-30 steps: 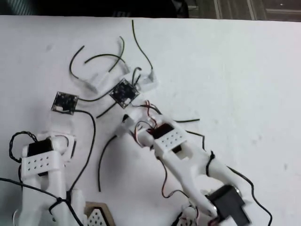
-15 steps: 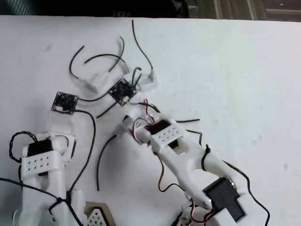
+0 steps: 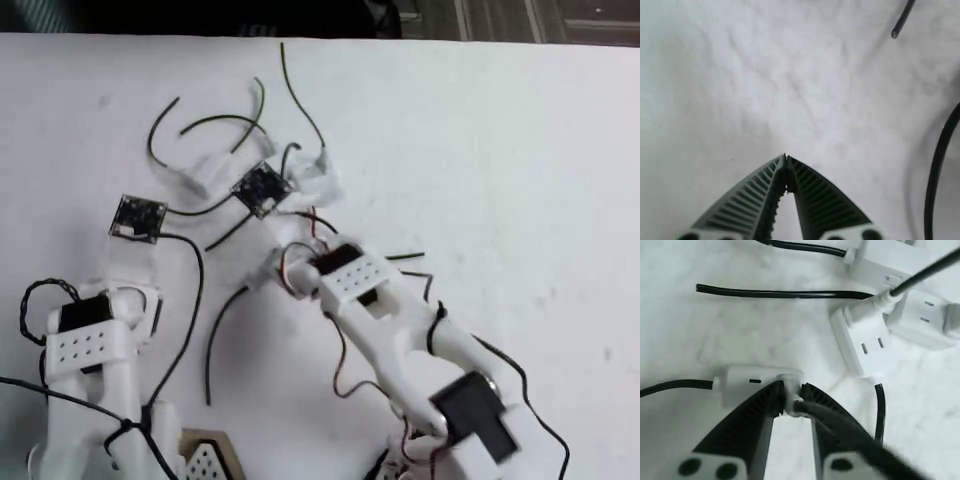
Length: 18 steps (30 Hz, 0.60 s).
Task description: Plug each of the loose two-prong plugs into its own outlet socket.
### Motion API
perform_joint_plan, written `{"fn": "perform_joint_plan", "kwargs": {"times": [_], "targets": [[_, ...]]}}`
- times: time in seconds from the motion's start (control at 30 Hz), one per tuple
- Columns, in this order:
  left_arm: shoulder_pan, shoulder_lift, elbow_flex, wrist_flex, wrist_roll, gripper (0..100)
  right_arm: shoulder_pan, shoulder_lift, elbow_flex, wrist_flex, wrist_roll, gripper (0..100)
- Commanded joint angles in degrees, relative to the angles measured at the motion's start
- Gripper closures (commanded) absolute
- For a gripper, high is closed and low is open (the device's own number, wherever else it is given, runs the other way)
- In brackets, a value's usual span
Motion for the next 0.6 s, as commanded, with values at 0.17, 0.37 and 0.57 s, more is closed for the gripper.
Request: {"fn": "perform_joint_plan", "kwargs": {"times": [0.17,0.37,0.57], "targets": [[-0.2,-1.4,0.2,-0.6,-0.4,98,0.7,7.1,-7.0,10.6,0.3,98.1],[-0.2,-1.4,0.2,-0.9,-0.5,97,5.1,7.1,-10.5,6.9,0.3,98.1],[-0.2,-1.4,0.2,-1.0,-0.5,97,10.3,7.1,-16.9,10.9,-0.2,87.5]]}}
